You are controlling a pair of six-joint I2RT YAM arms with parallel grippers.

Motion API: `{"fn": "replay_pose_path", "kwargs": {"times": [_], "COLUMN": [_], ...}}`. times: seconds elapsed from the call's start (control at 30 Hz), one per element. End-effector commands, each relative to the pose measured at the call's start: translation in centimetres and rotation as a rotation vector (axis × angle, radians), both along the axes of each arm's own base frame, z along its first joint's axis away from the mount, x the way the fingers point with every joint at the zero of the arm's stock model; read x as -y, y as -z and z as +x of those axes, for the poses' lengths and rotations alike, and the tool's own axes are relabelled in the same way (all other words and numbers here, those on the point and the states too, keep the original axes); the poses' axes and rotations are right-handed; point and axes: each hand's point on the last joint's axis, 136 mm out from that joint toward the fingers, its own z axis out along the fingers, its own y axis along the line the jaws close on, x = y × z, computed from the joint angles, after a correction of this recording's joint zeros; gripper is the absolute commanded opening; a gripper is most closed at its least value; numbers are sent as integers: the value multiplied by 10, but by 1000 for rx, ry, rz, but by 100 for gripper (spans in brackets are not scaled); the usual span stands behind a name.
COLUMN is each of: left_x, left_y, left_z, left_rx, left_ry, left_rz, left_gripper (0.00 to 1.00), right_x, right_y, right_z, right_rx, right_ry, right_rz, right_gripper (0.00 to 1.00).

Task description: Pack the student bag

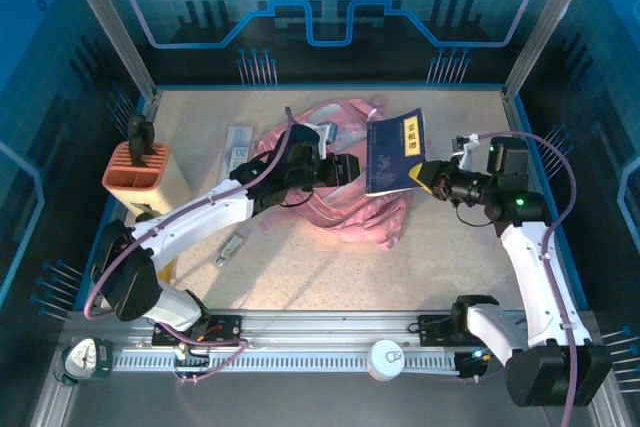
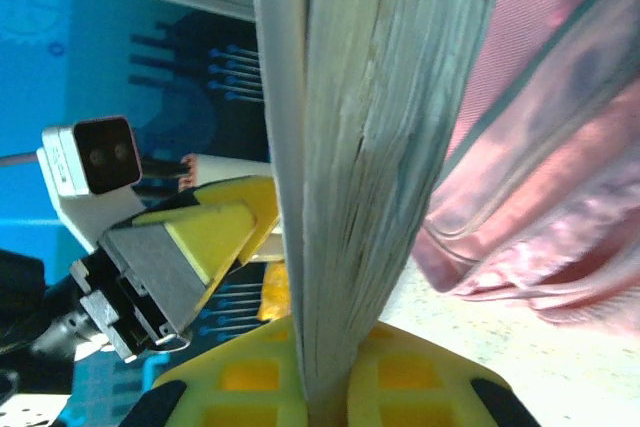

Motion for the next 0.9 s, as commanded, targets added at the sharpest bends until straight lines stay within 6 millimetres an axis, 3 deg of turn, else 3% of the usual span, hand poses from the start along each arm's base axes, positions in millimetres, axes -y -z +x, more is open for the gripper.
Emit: {"fn": "replay_pose_path", "kwargs": {"times": [0.0, 0.27, 0.43, 0.63, 0.87], "left_x": [0, 14, 37, 36, 38], "left_y": [24, 67, 91, 119, 142], "left_z": [-11, 9, 11, 40, 58], "left_rx": [89, 169, 198, 174, 155], "left_ry": [157, 233, 332, 254, 214], "left_rz": [262, 577, 616, 760, 833], "left_gripper": [51, 61, 69, 72, 71], "right_x": [22, 53, 69, 71, 68], "right_y": [12, 31, 40, 45, 47], "right_z": [-16, -22, -24, -23, -21], "right_rx": [-41, -134, -164, -176, -168], "right_ry": [43, 142, 205, 205, 192], "right_rz": [-154, -231, -262, -245, -218], "right_gripper": [0, 0, 0, 0, 0]}}
